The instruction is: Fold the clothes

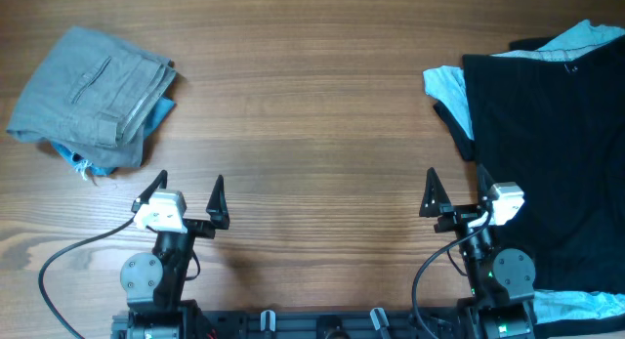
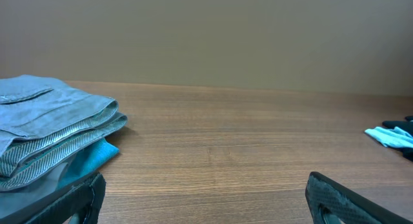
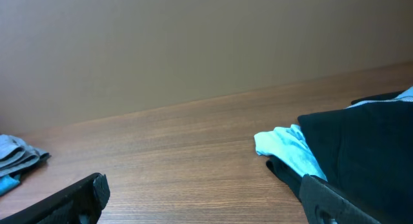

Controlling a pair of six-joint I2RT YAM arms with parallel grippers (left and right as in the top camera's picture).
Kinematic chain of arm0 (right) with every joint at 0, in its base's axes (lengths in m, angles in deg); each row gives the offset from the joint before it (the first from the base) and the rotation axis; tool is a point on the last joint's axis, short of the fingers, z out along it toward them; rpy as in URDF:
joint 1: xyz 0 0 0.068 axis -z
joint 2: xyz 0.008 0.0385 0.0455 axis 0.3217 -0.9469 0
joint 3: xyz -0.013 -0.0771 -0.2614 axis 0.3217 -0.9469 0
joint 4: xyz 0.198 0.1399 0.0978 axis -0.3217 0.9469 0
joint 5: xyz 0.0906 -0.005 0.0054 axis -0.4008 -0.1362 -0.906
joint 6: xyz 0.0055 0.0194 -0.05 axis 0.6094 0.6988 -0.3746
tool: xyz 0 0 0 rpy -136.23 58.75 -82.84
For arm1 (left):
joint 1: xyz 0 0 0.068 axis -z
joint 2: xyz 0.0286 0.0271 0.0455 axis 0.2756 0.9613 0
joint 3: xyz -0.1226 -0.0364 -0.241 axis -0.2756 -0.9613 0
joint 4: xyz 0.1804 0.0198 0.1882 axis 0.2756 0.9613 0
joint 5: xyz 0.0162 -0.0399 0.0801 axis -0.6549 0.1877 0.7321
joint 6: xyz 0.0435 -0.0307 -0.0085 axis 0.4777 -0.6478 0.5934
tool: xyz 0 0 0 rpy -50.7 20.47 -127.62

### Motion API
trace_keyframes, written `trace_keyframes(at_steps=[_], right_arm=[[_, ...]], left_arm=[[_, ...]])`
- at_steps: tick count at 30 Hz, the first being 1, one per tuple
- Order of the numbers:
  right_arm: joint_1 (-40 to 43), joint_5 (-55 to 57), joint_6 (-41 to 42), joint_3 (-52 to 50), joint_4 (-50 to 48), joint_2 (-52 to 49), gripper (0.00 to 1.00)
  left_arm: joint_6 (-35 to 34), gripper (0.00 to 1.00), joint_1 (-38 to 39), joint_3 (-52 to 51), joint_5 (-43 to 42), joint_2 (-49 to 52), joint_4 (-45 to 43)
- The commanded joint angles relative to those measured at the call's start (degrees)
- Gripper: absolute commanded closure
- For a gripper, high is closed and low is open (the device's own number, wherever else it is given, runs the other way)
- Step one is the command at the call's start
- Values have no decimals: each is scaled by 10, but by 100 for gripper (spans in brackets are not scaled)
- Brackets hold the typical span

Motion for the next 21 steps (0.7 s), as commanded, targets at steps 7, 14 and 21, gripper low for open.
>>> trace_keyframes(at_steps=[7,14,21], right_arm=[[2,-67,-5,0,-4,2,0],[2,-141,44,39,0,-4,0],[2,-218,80,250,88,-198,0]], left_arm=[[-4,0,3,-3,1,-5,0],[-102,0,3,45,-64,-1,-45],[-101,0,3,334,-62,207,154]])
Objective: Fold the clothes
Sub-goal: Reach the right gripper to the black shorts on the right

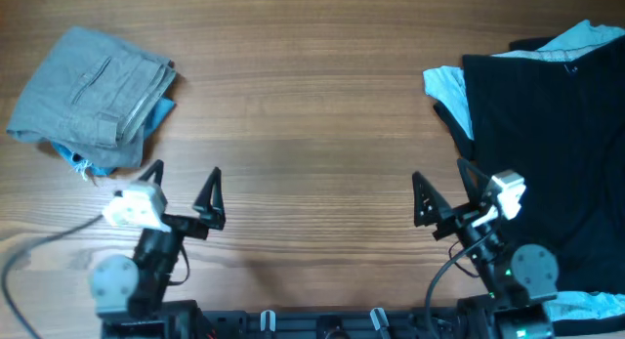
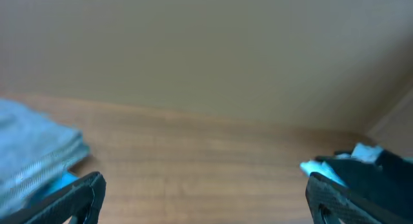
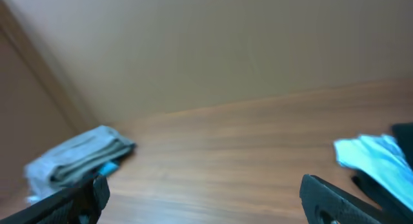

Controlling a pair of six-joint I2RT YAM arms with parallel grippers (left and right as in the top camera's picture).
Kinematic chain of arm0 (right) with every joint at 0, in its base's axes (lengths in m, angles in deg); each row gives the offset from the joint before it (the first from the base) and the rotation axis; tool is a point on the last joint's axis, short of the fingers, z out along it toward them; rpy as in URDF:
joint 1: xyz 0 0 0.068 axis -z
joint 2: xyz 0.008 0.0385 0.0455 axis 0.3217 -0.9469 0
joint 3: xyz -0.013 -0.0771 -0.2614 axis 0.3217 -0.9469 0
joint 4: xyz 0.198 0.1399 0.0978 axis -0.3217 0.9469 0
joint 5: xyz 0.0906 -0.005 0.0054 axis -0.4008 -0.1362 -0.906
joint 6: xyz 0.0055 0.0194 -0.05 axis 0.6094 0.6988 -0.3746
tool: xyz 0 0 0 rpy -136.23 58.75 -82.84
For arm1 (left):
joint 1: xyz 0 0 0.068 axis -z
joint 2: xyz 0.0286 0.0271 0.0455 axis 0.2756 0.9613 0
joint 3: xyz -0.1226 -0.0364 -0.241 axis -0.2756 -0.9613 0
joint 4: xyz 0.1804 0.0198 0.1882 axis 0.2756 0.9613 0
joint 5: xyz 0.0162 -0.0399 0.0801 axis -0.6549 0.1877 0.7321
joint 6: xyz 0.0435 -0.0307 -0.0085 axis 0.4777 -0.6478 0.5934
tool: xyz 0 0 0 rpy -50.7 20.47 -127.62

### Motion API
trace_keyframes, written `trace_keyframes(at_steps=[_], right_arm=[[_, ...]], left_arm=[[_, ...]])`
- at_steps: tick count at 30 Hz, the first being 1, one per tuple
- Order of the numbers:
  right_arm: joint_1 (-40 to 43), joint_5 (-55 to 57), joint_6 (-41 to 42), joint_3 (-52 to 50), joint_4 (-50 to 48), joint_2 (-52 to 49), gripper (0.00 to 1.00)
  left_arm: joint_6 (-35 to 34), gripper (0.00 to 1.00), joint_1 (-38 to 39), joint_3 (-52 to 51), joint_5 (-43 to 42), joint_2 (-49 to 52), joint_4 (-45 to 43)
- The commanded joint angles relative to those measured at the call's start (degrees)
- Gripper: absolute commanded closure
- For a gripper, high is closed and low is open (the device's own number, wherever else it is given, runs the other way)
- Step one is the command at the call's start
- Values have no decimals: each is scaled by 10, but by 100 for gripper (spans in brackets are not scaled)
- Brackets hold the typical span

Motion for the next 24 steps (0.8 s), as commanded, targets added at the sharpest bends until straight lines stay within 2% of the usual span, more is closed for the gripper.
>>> trace_keyframes(at_steps=[1,4,6,9,11,14,16,20,22,24], right_arm=[[2,-71,14,152,58,-153,0],[2,-97,13,284,124,-279,0],[2,-103,-8,414,204,-386,0],[2,-119,-26,553,304,-500,0],[2,-195,-26,615,362,-562,0],[2,-281,-59,626,366,-608,0],[2,-283,-56,626,372,-635,0],[2,-98,-6,626,392,-685,0],[2,87,19,626,384,-722,3],[3,209,18,626,363,-758,6]], left_arm=[[-8,0,3,180,-8,150,94],[6,0,3,332,-21,281,184],[7,0,3,461,-23,388,283],[30,0,3,575,-22,485,393],[31,0,3,625,-27,537,445],[30,0,3,630,-38,564,458],[30,0,3,630,-38,575,459],[32,0,3,630,-38,599,461],[32,0,3,630,-38,614,468],[33,0,7,630,-40,623,469]])
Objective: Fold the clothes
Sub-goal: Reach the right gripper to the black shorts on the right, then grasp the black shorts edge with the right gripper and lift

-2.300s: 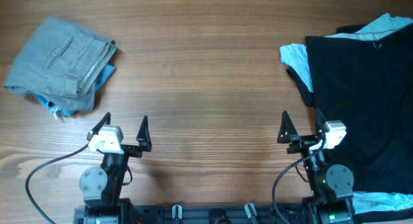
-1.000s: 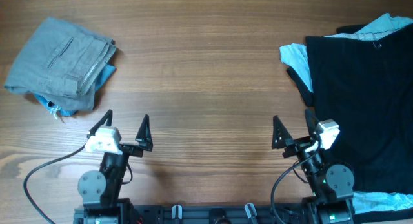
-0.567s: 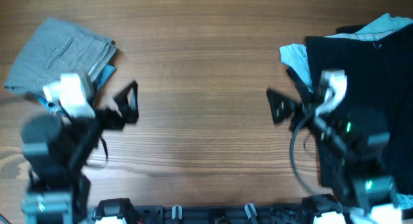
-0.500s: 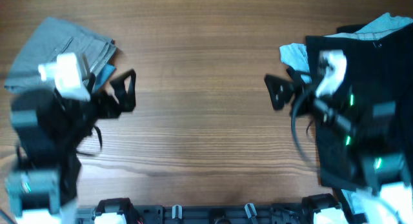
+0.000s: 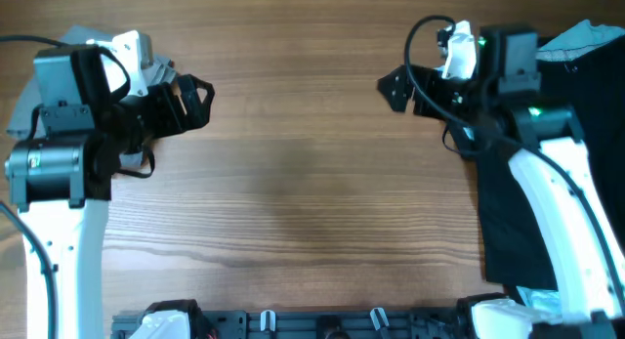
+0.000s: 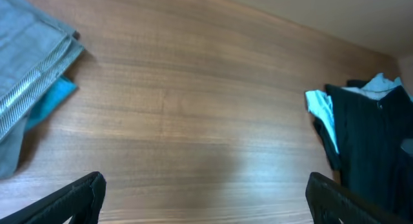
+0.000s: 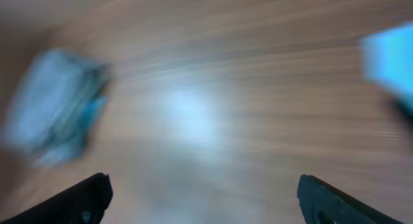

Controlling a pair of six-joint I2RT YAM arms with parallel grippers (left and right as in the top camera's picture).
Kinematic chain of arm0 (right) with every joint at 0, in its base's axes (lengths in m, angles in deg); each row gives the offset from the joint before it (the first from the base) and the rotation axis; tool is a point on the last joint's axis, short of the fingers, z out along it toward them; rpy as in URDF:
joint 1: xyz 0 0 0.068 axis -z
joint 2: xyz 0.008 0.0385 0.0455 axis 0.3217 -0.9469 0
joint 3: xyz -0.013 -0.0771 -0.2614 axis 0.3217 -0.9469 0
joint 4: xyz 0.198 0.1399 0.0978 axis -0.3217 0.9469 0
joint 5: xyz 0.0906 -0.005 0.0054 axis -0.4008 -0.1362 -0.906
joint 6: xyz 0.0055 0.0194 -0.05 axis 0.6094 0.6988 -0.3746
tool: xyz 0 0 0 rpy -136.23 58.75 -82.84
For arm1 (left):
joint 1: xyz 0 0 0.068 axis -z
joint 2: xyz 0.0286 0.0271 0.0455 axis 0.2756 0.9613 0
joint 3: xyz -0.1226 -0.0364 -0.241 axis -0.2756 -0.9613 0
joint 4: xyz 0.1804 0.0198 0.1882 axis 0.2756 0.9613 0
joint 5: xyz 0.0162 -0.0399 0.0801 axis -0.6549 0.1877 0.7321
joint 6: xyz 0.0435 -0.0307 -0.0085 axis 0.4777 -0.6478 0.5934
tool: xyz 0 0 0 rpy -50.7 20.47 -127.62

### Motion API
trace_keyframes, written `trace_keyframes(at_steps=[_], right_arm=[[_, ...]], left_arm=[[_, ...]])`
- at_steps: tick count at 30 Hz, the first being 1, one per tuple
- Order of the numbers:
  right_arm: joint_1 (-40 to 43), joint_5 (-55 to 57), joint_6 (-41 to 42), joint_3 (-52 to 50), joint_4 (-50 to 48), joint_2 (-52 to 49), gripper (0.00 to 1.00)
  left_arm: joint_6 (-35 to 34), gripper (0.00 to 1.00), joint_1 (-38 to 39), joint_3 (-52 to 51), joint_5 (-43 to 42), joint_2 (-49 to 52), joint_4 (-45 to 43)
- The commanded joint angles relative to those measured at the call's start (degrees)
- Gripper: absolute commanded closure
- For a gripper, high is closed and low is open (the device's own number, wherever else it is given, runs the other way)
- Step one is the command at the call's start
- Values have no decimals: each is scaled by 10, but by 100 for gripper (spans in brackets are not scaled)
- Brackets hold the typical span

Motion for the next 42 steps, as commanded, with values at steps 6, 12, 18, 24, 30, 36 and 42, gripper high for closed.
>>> trace_keyframes(at_steps=[6,12,18,24,30,36,42], right_arm=[[103,254,17,11,-111,-180,27],[209,103,-37,11,-144,-261,36],[207,153,-94,10,-136,-291,38],[200,215,-136,10,-118,-316,43],[189,210,-240,9,-101,-328,39],[186,211,-254,9,-133,-341,34],[186,251,-223,9,-143,-360,52]], left_arm=[[33,0,66,14,2,58,-13],[33,0,111,14,24,108,-25],[33,0,115,14,24,149,-28],[33,0,115,14,24,166,-39],[33,0,115,14,24,166,-55],[33,0,115,14,24,166,-68],[33,0,115,14,24,166,-68]])
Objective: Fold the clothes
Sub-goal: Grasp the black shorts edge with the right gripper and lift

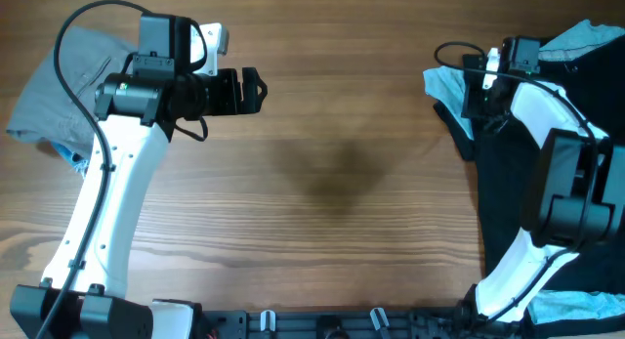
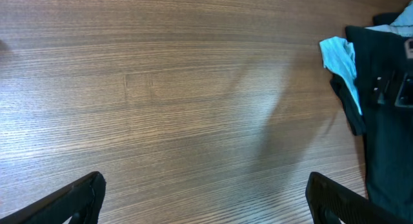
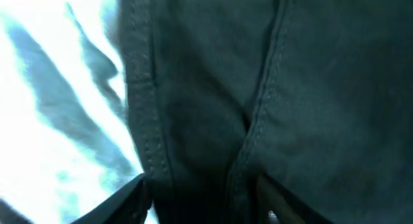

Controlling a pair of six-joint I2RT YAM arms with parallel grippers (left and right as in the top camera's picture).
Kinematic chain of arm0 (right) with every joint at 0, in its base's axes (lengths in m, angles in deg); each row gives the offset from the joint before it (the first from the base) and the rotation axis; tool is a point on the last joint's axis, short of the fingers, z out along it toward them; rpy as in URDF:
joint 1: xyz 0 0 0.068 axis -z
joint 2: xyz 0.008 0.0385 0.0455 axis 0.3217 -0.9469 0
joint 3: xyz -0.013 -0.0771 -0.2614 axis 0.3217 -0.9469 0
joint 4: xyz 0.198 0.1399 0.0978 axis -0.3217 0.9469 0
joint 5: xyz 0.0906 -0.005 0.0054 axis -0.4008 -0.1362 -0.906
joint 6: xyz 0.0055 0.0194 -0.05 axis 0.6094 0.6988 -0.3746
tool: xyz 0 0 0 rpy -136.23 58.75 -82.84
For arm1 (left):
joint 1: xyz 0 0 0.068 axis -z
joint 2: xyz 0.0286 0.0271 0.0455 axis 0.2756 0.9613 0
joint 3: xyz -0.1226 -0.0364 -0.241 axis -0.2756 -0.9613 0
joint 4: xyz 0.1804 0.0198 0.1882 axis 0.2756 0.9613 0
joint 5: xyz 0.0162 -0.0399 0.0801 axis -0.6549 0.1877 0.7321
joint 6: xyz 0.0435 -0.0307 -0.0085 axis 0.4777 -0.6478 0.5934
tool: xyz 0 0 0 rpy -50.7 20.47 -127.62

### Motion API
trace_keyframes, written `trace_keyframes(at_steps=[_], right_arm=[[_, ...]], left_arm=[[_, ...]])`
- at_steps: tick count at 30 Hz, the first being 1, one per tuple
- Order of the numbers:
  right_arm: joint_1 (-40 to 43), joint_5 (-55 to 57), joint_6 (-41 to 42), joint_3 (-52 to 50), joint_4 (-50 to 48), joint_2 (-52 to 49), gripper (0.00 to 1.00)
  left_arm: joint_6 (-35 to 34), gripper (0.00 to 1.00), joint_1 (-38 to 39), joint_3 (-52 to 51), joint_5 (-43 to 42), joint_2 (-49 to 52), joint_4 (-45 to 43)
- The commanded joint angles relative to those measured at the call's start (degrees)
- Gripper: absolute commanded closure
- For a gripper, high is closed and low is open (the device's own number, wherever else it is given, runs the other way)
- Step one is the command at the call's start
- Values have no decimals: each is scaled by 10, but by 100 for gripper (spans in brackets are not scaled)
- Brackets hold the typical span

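A black garment [image 1: 610, 114] lies spread at the table's right side, over a light blue garment [image 1: 444, 85] that sticks out at its upper left. My right gripper [image 1: 472, 97] is down on the black garment's left edge. In the right wrist view its narrowed fingers [image 3: 132, 198] have a seamed fold of black cloth [image 3: 290, 88] between them, with light blue cloth [image 3: 58, 108] beside it. My left gripper [image 1: 244, 90] hangs open over bare wood at the upper left, its fingertips [image 2: 71, 198] wide apart.
A folded grey pile [image 1: 59, 85] with a blue piece under it lies at the far left, partly under my left arm. The wooden table [image 1: 342, 232] runs between the two sides. More light blue cloth [image 1: 576, 305] shows at the bottom right.
My right gripper was open in the air left of the black garment; now it is on the garment's left edge with narrowed fingers. My left gripper has moved right, away from the grey pile.
Both arms rested at the table's front edge, grippers open. Then both had turned slightly there. Later both were raised and reaching toward the far side. Now the right gripper holds the black garment's edge and the left hangs open over the wood.
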Motion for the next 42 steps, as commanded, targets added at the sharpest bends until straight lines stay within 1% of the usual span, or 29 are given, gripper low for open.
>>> trace_keyframes(at_steps=[1,3,4,5,6,8,9,10,12,13,14,19,20,21,22,23,24,25,28,29,30,32,35,36,37,38,39,40,42], right_arm=[[-1,39,14,9,-3,-16,55],[-1,40,15,9,-5,-16,70],[-1,46,21,10,-5,-16,84],[-1,54,33,12,-3,-14,87],[-1,57,38,14,0,-9,89],[-1,58,39,15,-1,6,88],[-1,59,39,17,-1,17,84],[-1,60,39,19,-4,32,76],[-1,59,39,19,-8,41,75],[-1,55,39,19,-7,43,88],[-1,49,39,19,-5,43,94],[-1,28,40,19,-5,43,95],[-1,28,40,19,-9,43,78],[-1,28,39,19,-14,43,46],[-1,28,39,19,-19,43,48],[-1,28,39,19,-23,43,67],[-1,27,39,19,-23,43,80],[-1,28,41,19,-22,43,90],[-1,28,43,18,-15,43,96],[-1,26,45,17,-15,43,96],[-1,11,43,17,-15,43,91],[-1,-18,26,16,-13,39,73],[-1,-16,28,16,-7,22,44],[-1,-16,28,16,-4,18,46],[-1,-16,28,16,-4,10,67],[-1,-16,28,16,-4,8,77],[-1,-13,28,16,-5,7,91],[-1,0,29,16,-8,8,95],[-1,24,30,20,-7,10,96]], left_arm=[[11,0,3,12,5,3,-3],[11,0,3,12,5,3,-2],[11,0,3,12,5,3,-1],[11,0,3,12,5,3,-1],[11,0,3,12,5,3,-1],[11,0,3,12,5,3,-1],[11,0,3,12,5,3,-1],[11,0,3,12,5,3,-1],[11,0,3,12,5,3,-1],[11,0,3,12,5,3,-1],[11,0,3,12,5,3,-1],[11,0,3,12,5,3,3],[11,0,3,12,5,3,3],[11,0,3,12,5,3,3],[11,0,3,12,5,3,3],[11,0,3,12,5,3,3],[11,0,3,12,5,3,3],[11,0,3,12,5,3,3],[11,0,3,12,5,3,3],[11,0,3,12,5,3,3],[11,0,3,12,5,3,3],[11,0,3,12,5,3,4],[11,0,3,12,5,3,4],[11,0,3,12,5,3,4],[11,0,3,12,5,3,4],[11,0,3,12,5,3,4],[10,0,3,12,5,3,5],[10,0,3,12,5,3,5],[8,0,3,12,5,3,8]])
